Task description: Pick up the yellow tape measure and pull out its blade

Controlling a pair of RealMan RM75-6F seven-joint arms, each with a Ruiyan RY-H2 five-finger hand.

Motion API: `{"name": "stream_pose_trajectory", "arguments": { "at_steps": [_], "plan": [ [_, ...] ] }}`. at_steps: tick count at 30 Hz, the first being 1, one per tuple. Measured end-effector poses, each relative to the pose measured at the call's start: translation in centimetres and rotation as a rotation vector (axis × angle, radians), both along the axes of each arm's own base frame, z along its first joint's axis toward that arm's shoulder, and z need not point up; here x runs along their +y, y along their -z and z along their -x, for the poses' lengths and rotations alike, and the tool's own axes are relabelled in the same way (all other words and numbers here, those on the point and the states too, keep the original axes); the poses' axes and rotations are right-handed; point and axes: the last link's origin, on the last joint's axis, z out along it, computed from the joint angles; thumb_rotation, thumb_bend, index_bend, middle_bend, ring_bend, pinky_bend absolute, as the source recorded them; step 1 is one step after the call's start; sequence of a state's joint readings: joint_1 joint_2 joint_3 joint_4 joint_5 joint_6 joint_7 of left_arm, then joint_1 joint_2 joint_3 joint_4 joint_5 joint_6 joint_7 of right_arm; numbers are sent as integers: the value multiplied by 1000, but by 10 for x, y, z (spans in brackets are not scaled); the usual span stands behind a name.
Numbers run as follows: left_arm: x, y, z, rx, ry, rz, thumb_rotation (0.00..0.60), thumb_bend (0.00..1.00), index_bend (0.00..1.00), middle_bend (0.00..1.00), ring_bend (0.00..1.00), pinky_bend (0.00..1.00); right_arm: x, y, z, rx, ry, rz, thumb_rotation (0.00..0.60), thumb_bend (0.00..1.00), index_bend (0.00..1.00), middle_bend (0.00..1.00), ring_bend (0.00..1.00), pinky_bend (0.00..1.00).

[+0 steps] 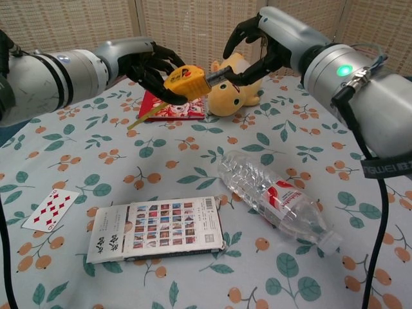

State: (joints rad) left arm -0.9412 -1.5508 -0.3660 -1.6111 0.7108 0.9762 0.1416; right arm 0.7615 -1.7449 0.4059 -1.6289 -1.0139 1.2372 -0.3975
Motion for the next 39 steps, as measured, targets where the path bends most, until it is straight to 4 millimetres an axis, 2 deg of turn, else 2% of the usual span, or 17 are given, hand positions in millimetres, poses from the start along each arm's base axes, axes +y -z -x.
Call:
{"name": "stream_pose_trajectory", "arguments": {
  "at_steps": [7, 12, 16, 22, 29, 39],
  "plan": [
    [0, -1, 0, -6, -2, -3, 600, 462, 600, 531, 492, 121, 2, 0, -1, -3, 0, 0, 600, 375, 556, 364, 227, 0],
    [2, -3, 2, -9, -7, -10, 600, 462, 600, 531, 492, 121, 3, 0, -2, -3, -1, -4, 600, 464, 631, 386, 240, 0],
    [3, -4, 5, -3, -11, -14, 600, 463, 602, 531, 492, 120, 3, -2, -2, -2, -2, -4, 600, 515, 641, 392, 241, 0],
    [8, -3, 20, 24, -36, -28, 600, 469, 603, 531, 492, 120, 3, -11, 4, 5, -3, 2, 600, 523, 642, 394, 240, 0],
    [13, -3, 45, 78, -40, -49, 600, 469, 603, 531, 485, 104, 3, -33, 18, 5, 8, 23, 600, 523, 643, 394, 242, 0],
    [20, -6, 94, 147, -73, -85, 600, 469, 604, 531, 483, 95, 9, -82, 51, -19, 59, 66, 600, 523, 654, 394, 244, 0]
  ]
}}
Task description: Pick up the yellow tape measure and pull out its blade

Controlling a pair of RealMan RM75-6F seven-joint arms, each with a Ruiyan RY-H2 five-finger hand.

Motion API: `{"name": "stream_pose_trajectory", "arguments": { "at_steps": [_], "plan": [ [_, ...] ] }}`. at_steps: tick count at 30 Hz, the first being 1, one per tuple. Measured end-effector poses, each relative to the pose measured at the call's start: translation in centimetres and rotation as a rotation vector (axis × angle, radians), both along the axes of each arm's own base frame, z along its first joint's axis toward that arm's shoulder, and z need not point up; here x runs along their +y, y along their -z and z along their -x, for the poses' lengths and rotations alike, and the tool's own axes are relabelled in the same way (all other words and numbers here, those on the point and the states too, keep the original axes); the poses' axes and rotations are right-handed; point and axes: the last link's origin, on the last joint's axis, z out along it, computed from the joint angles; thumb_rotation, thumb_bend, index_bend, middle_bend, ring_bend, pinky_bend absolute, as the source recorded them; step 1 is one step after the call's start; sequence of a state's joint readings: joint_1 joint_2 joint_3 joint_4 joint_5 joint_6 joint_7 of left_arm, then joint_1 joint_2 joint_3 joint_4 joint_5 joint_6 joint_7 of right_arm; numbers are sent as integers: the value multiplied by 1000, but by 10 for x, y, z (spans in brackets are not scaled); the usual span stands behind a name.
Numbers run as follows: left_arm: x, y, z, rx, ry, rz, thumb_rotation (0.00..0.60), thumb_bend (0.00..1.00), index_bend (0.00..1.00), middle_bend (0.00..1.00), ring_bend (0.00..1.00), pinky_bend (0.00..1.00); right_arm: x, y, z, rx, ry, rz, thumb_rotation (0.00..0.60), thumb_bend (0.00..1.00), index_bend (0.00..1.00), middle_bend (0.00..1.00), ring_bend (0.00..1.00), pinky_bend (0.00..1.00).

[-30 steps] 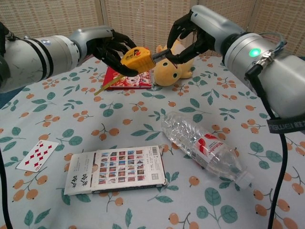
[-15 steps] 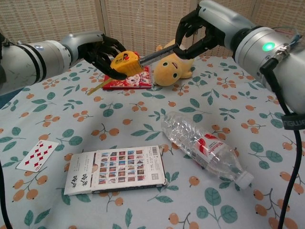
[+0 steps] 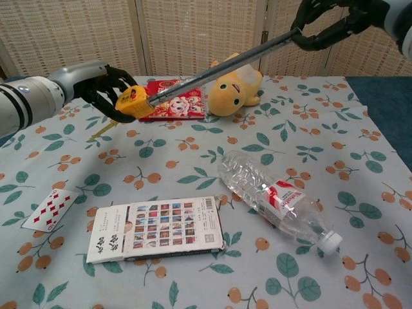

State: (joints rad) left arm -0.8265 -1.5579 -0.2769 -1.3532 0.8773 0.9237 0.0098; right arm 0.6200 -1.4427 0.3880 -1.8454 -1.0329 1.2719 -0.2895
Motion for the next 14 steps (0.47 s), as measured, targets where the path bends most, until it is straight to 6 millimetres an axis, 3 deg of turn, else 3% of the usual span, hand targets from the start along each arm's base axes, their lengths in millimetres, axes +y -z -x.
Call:
{"name": "stream_pose_trajectory", "arguments": {
  "at_steps": [14],
  "plan": [
    [2, -6, 53, 38, -100, 3, 600, 469, 602, 531, 483, 96, 15, -65, 49, -36, 74, 75, 600, 523, 654, 391, 248, 0]
  ]
}}
